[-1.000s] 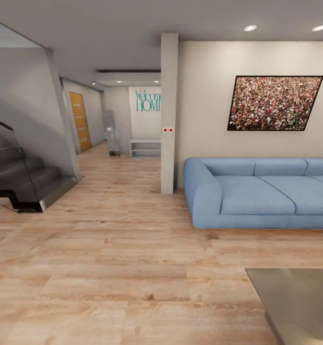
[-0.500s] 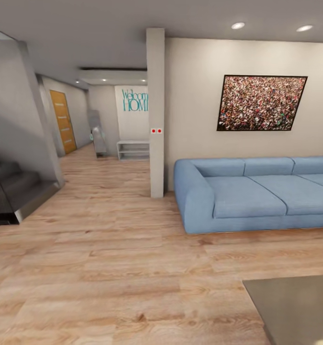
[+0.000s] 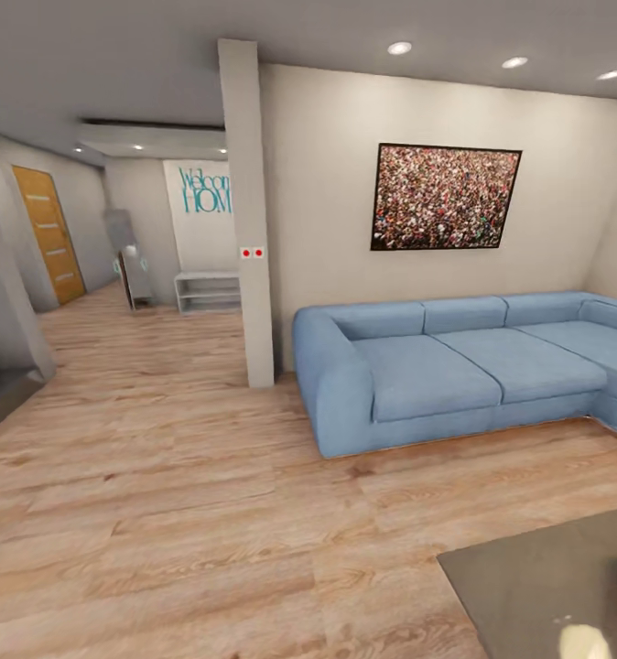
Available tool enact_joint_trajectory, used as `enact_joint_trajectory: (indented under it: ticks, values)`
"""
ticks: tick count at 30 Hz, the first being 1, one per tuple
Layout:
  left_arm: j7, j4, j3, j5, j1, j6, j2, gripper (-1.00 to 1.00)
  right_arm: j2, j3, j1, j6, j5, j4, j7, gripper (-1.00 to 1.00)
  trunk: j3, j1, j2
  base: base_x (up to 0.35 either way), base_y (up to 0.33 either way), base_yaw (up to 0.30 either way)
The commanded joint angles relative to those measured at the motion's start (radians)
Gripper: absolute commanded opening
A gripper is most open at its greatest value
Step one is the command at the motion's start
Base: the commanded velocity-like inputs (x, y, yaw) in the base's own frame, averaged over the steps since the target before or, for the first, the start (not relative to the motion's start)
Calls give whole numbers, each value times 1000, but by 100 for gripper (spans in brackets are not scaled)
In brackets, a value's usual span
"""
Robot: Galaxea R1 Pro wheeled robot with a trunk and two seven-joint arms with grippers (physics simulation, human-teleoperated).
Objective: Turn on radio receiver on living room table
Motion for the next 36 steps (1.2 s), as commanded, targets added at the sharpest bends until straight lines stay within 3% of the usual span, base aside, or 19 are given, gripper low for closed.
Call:
enact_joint_trajectory:
  ticks: [1, 14, 22, 36]
  values:
    - [0, 0, 0, 0, 0, 0, 0, 100, 0, 0, 0, 0, 0, 0, 0, 100, 0, 0, 0, 323, 0, -285]
    - [0, 0, 0, 0, 0, -1, -1, 100, 0, 0, -1, 0, 0, 0, 0, 100, 7, 0, 0, 299, 0, -268]
    - [0, 0, 0, 0, 0, -2, -1, 100, 0, -1, 0, -1, -1, 0, -5, 100, 7, 0, 0, 36, 0, -72]
    - [0, 0, 0, -1, 0, -2, -1, 100, 0, -1, 0, 0, -2, 0, -8, 100, 7, 0, 0, 0, 0, -269]
